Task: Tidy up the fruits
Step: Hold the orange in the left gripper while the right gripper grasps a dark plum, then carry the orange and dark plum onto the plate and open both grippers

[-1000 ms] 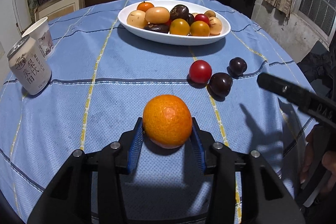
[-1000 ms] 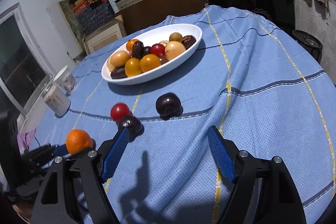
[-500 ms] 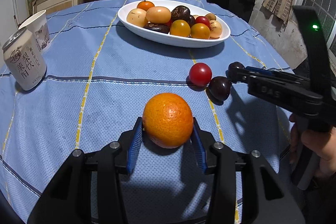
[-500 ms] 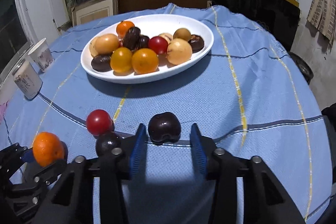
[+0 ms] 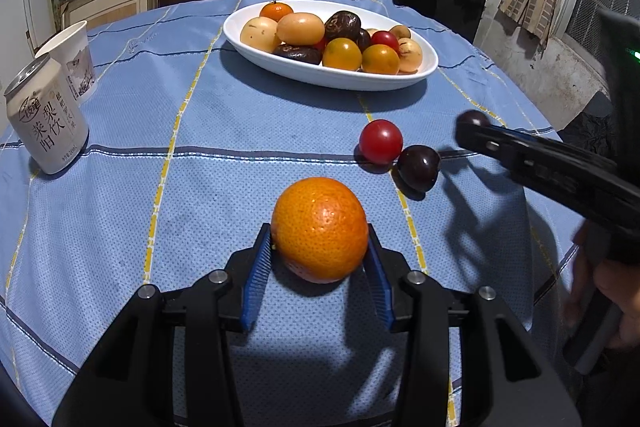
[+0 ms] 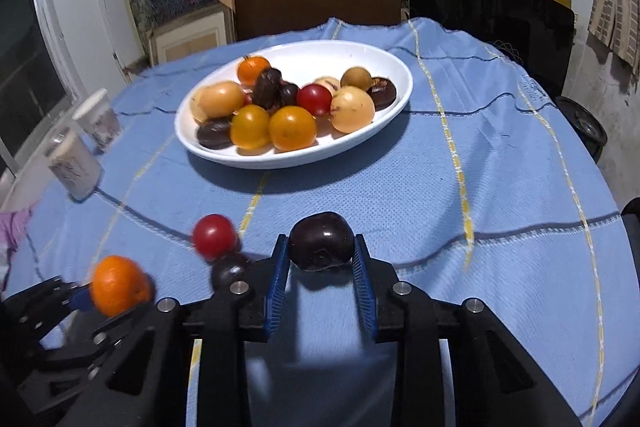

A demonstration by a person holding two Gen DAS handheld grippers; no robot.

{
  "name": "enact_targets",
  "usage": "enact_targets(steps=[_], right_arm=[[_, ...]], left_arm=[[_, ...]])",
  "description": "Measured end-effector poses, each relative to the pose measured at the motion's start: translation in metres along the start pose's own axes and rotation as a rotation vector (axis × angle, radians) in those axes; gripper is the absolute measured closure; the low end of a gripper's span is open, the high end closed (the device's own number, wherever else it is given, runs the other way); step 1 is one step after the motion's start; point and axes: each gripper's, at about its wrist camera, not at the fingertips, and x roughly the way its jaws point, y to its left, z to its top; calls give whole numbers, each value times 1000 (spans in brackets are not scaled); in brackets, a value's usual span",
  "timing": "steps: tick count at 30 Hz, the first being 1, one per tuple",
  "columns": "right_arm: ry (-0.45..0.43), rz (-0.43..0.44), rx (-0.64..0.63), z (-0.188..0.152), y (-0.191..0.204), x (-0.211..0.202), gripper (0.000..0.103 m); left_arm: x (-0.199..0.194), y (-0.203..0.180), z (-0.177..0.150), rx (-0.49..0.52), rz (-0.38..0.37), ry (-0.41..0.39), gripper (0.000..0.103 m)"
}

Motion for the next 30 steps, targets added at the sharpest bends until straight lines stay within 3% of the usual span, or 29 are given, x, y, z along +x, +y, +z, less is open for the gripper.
enact_targets(steps=[7, 15, 23, 30], right_arm=[[-12, 66, 21, -25, 0, -32, 71], [-25, 95, 6, -30, 4, -43, 71], [-71, 112, -6, -12, 2, -55, 71], [-133, 119, -5, 27, -1, -59, 71]], left_arm=[[-1, 0, -1, -2, 3, 5, 60], [-7, -1, 1, -4, 38, 10, 60], [-33, -5, 25, 19, 49, -27, 60], [-51, -8, 79, 42, 49, -110, 60]])
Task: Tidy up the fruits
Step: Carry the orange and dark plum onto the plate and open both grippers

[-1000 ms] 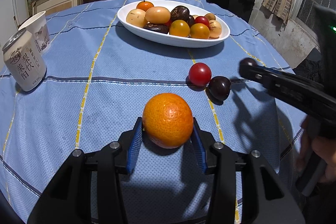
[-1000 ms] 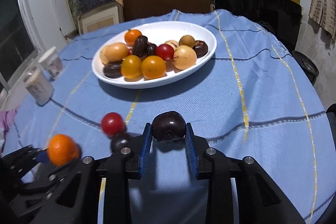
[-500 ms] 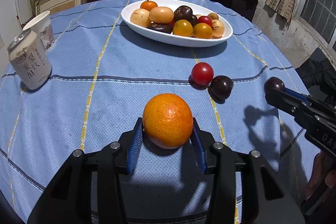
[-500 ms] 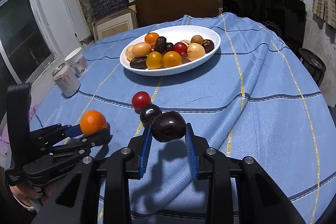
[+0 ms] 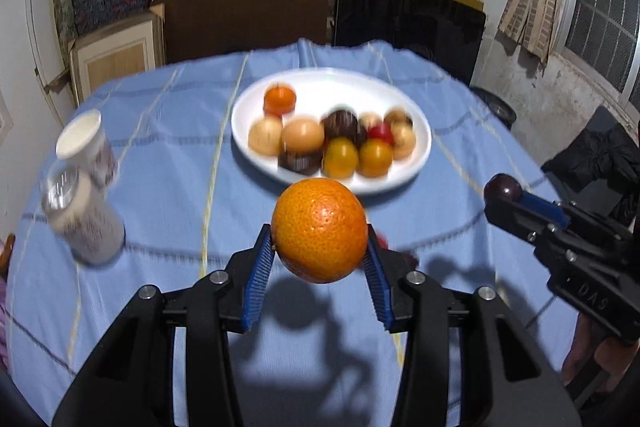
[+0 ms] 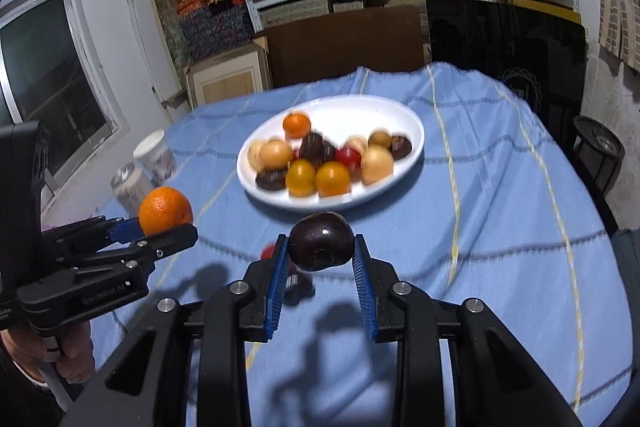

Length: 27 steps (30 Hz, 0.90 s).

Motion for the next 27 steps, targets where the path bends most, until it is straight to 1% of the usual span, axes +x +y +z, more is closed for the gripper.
enact_targets(steps=[3, 6, 9, 12, 14, 17, 19, 20, 21, 22, 23, 24, 25, 27], right_arm=[[-27, -1, 0, 24, -3, 10, 71], [-32, 6, 18, 45, -6, 27, 71], [-35, 10, 68, 62, -15, 53, 71], [-11, 34, 145, 70, -29, 82, 71], [6, 38, 172, 74, -35, 99, 71], [40, 62, 225, 81, -45, 124, 71], [43, 72, 258, 85, -49, 135, 70], [45, 76, 269, 86, -50, 141, 69], [46, 80, 273, 86, -49, 143, 69], [45, 88, 280, 85, -49, 146, 67], [40, 95, 291, 85, -49, 147, 62], [26, 99, 313, 84, -51, 146, 52], [20, 103, 321, 84, -51, 144, 50], [11, 108, 311, 82, -49, 136, 50]], left_arm=[[7, 1, 25, 11, 4, -24, 60], [27, 3, 53, 14, 3, -18, 60], [54, 2, 73, 30, 26, -1, 60], [78, 4, 87, 32, 27, 16, 60], [97, 4, 95, 37, 15, 32, 60], [120, 5, 103, 33, 4, 68, 60], [133, 5, 107, 33, 6, 93, 60], [136, 5, 108, 34, 7, 90, 58], [137, 6, 109, 31, 19, 70, 47], [136, 6, 111, 26, 30, 53, 40], [134, 8, 113, 11, 39, 25, 33], [131, 7, 112, 5, 40, 12, 33], [129, 7, 113, 4, 35, 6, 33], [123, 7, 112, 11, 36, 0, 33]])
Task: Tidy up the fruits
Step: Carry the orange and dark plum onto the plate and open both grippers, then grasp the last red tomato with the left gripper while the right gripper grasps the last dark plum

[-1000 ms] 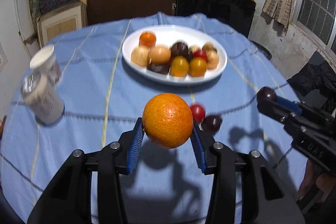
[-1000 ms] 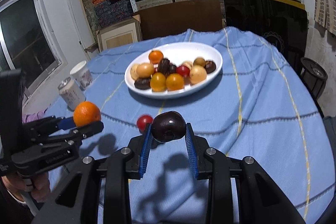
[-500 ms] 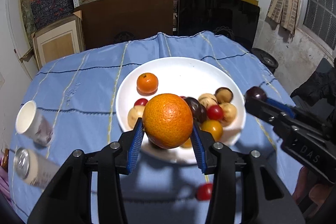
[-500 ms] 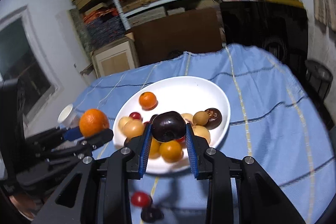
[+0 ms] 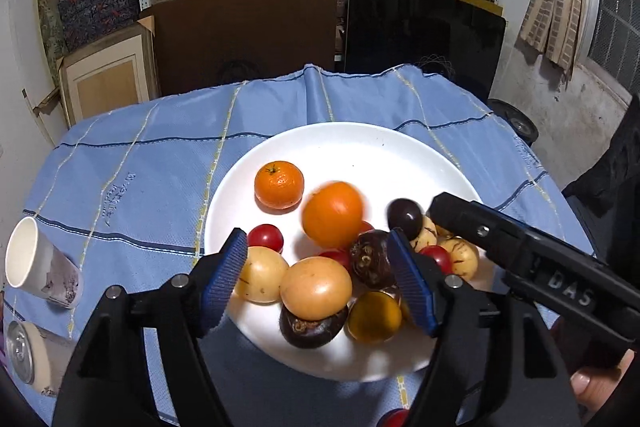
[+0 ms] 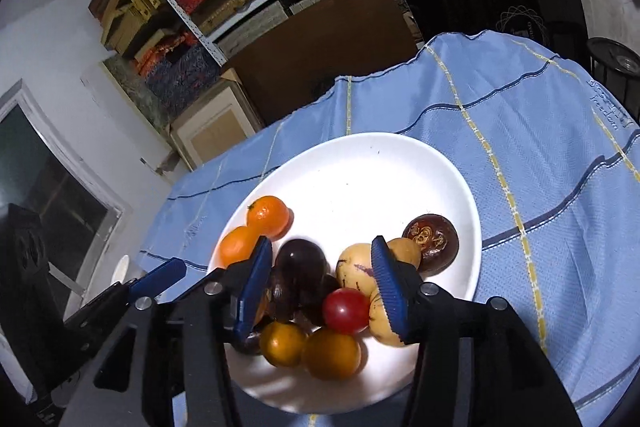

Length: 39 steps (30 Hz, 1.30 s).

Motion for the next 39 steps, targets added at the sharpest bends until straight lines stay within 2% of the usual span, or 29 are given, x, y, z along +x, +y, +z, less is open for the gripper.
enact_targets(steps=[3, 6, 10, 14, 19, 26, 29, 31, 35, 39], right_arm=[[-3, 14, 4, -6, -1, -17, 49], [0, 27, 20, -16, -6, -36, 44], [20, 16, -3, -35, -7, -58, 43], [24, 19, -5, -58, -8, -80, 38], [23, -6, -68, -90, 1, -97, 38], [48, -40, -206, -126, 19, -105, 38], [59, -93, -288, -137, 28, -102, 38], [72, -123, -337, -144, 32, -99, 38], [95, -136, -358, -151, 34, -95, 38], [123, -154, -374, -154, 36, -86, 38]], left_arm=[[-13, 2, -4, -1, 6, -21, 31], [-25, 7, -11, -39, -14, -22, 29], [-45, 8, -26, -53, -23, -26, 29], [-67, 4, -51, -45, -33, -36, 24], [-90, -2, -96, -42, -50, -21, 23], [-110, 7, -154, -69, -25, 5, 23], [-112, 15, -171, -82, 0, 17, 23], [-111, 19, -174, -83, -1, 25, 23], [-111, 19, -179, -50, 39, 7, 23], [-108, 20, -180, -37, 38, 22, 23]])
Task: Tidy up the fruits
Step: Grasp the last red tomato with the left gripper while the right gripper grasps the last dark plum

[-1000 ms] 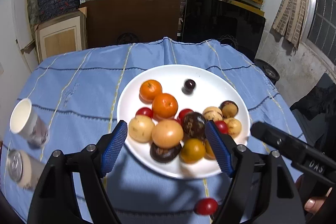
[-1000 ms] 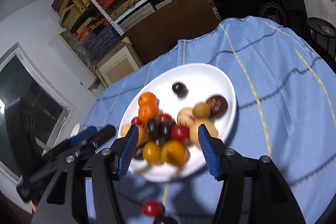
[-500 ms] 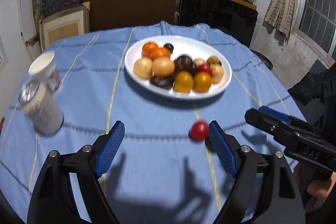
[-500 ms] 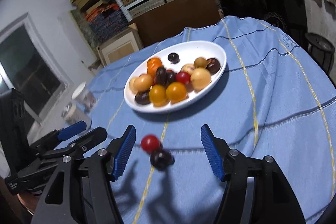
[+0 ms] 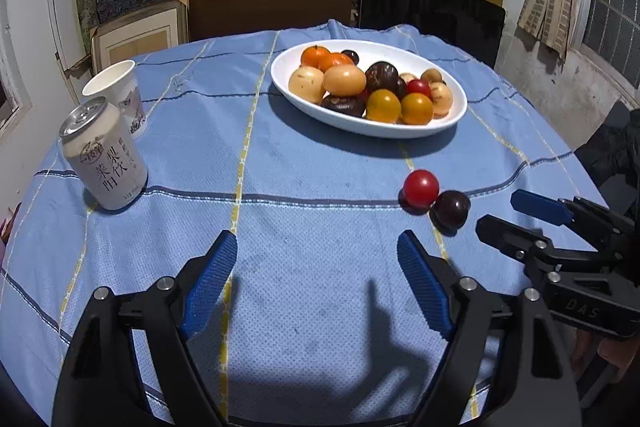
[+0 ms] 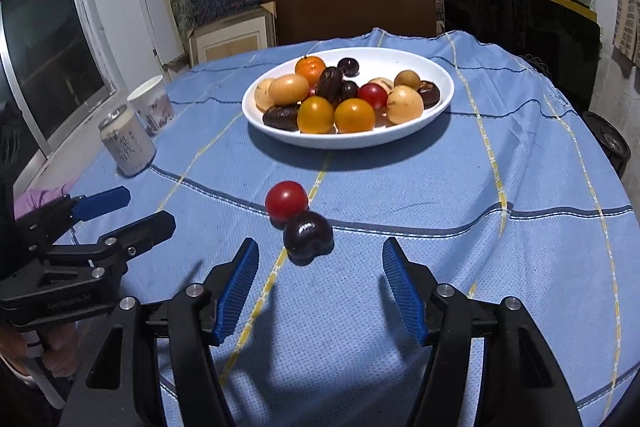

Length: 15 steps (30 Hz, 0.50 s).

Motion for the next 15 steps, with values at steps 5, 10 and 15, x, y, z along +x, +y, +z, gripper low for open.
enact_targets(steps=[5, 10, 15], right_arm=[[35, -23, -39, 2, 11, 13, 38], [67, -45, -89, 13, 22, 32, 41], [91, -84, -117, 13, 26, 44, 68]], left_arm=[[6, 6, -1, -11, -14, 21, 23], [14, 10, 0, -23, -18, 48, 23], [16, 11, 0, -24, -13, 47, 23]])
